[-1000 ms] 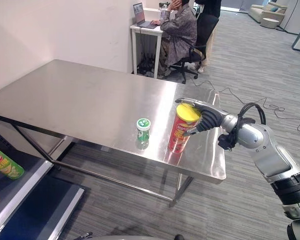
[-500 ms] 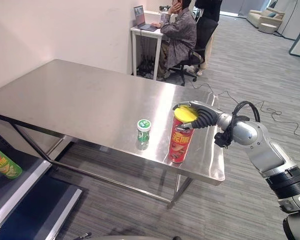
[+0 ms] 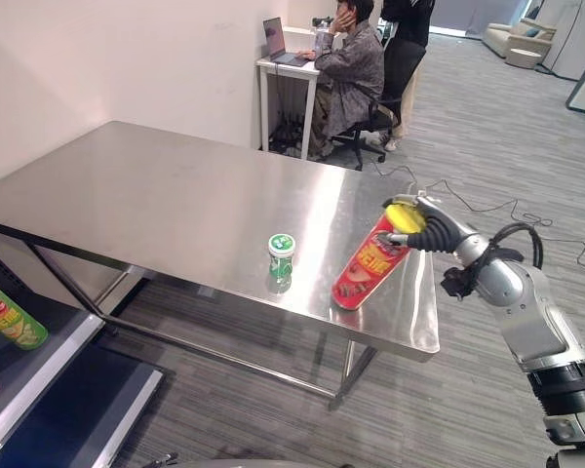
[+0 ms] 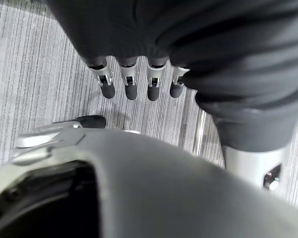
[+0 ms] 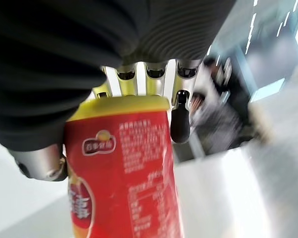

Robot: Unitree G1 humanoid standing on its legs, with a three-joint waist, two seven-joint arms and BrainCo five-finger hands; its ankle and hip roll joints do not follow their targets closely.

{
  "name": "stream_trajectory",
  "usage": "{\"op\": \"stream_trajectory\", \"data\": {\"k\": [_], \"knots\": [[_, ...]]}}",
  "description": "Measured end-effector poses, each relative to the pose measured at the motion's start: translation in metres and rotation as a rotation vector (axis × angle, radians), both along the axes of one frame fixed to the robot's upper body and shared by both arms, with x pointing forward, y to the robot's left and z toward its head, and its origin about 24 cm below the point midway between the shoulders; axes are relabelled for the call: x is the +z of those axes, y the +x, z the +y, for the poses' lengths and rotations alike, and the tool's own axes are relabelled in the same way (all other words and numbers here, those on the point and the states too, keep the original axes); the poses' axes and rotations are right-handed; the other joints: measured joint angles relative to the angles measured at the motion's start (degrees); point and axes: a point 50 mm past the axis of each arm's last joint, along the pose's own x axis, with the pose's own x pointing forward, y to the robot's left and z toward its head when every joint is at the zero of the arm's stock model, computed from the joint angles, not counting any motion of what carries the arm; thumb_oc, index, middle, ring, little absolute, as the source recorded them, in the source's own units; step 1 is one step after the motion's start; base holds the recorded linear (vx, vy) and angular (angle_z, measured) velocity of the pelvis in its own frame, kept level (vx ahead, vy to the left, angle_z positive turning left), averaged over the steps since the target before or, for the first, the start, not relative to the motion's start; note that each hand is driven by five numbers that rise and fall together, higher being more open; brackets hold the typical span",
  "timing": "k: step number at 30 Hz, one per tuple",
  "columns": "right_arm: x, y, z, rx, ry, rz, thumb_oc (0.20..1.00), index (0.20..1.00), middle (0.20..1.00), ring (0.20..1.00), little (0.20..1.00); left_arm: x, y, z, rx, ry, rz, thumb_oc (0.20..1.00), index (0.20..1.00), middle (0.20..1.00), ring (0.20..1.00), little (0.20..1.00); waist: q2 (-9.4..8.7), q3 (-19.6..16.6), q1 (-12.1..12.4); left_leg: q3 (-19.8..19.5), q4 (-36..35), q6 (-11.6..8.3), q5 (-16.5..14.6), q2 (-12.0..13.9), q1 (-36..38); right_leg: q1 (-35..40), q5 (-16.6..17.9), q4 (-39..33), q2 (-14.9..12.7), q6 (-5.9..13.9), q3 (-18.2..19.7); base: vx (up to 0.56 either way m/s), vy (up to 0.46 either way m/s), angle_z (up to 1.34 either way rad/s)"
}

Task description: Put the goods on the table back onto the shelves and tidy them up.

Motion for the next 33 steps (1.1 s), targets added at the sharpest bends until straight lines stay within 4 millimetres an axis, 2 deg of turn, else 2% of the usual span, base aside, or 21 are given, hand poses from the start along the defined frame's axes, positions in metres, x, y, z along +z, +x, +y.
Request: {"op": "stream_trajectory", "data": {"k": [4,8,24,28,30,31,32,33], "knots": [[0.011,-0.001,-0.007,-0.088,0.029,-0.147,0.2,0.2,0.2,0.2,0.2,0.0,0.004,-0.001,0.005,0.014,-0.011,1.0,1.0,1.0,1.0,1.0,0.26,0.1,-0.1,0.0,0.0,0.0,0.0,0.1,-0.1,-0.2,0.0,0.0,0.1,0.0,0.2,0.0,0.0,0.0],[0.019,-0.004,0.0,-0.091,0.042,-0.234,0.2,0.2,0.2,0.2,0.2,0.001,0.009,-0.001,0.005,0.016,-0.018,1.0,1.0,1.0,1.0,1.0,0.1,0.1,0.0,0.1,0.0,0.0,0.0,0.1,0.0,-0.2,0.0,0.0,0.1,0.02,0.3,0.0,0.0,0.0],[0.018,-0.005,0.005,-0.096,0.069,-0.267,0.2,0.2,0.2,0.2,0.2,0.002,0.011,0.002,0.037,0.018,-0.035,1.0,1.0,1.0,1.0,1.0,-0.78,0.7,0.0,0.5,0.0,0.01,0.0,-0.2,0.9,0.2,0.2,0.2,0.2,0.09,0.6,-0.01,0.005,-0.02],[0.018,-0.005,0.008,-0.088,0.087,-0.287,0.2,0.2,0.2,0.2,0.2,0.003,0.014,0.005,0.038,0.03,-0.044,1.0,1.0,1.0,1.0,1.0,-1.5,3.1,0.3,3.6,0.4,0.07,0.0,0.2,1.5,-3.0,0.6,3.8,0.7,0.01,4.5,-0.17,-0.061,-0.4],[0.018,-0.005,0.009,-0.091,0.09,-0.297,0.2,0.2,0.2,0.2,0.2,0.004,0.017,0.009,0.042,0.048,-0.05,1.0,1.0,1.0,1.0,1.0,-2.06,5.3,0.1,4.7,0.3,0.66,-0.5,0.6,1.6,-4.5,1.7,5.1,1.0,0.88,8.2,-0.22,-0.093,-0.28],[0.018,-0.005,0.008,-0.091,0.091,-0.297,0.2,0.2,0.2,0.2,0.2,0.005,0.019,0.01,0.043,0.054,-0.055,1.0,1.0,1.0,1.0,1.0,-1.82,6.1,-0.2,4.7,0.3,1.18,-0.1,0.6,1.1,-4.8,1.8,5.2,1.1,0.97,8.4,-0.26,-0.121,-0.02],[0.019,-0.005,0.008,-0.094,0.091,-0.3,0.2,0.2,0.2,0.2,0.2,0.005,0.022,0.009,0.055,0.055,-0.065,1.0,1.0,1.0,1.0,1.0,-1.56,6.3,-0.5,4.6,0.7,1.6,0.3,1.5,0.3,-5.0,-0.1,6.6,1.5,0.93,10.2,-0.26,-0.184,0.33],[0.02,-0.005,0.007,-0.097,0.086,-0.303,0.2,0.2,0.2,0.2,0.2,0.007,0.03,0.007,0.067,0.05,-0.094,1.0,1.0,1.0,1.0,1.0,0.04,6.5,-0.5,3.0,1.4,0.93,0.6,3.7,-0.4,-5.8,-6.7,14.4,3.8,-0.04,12.7,-0.26,-0.266,0.48]]}}
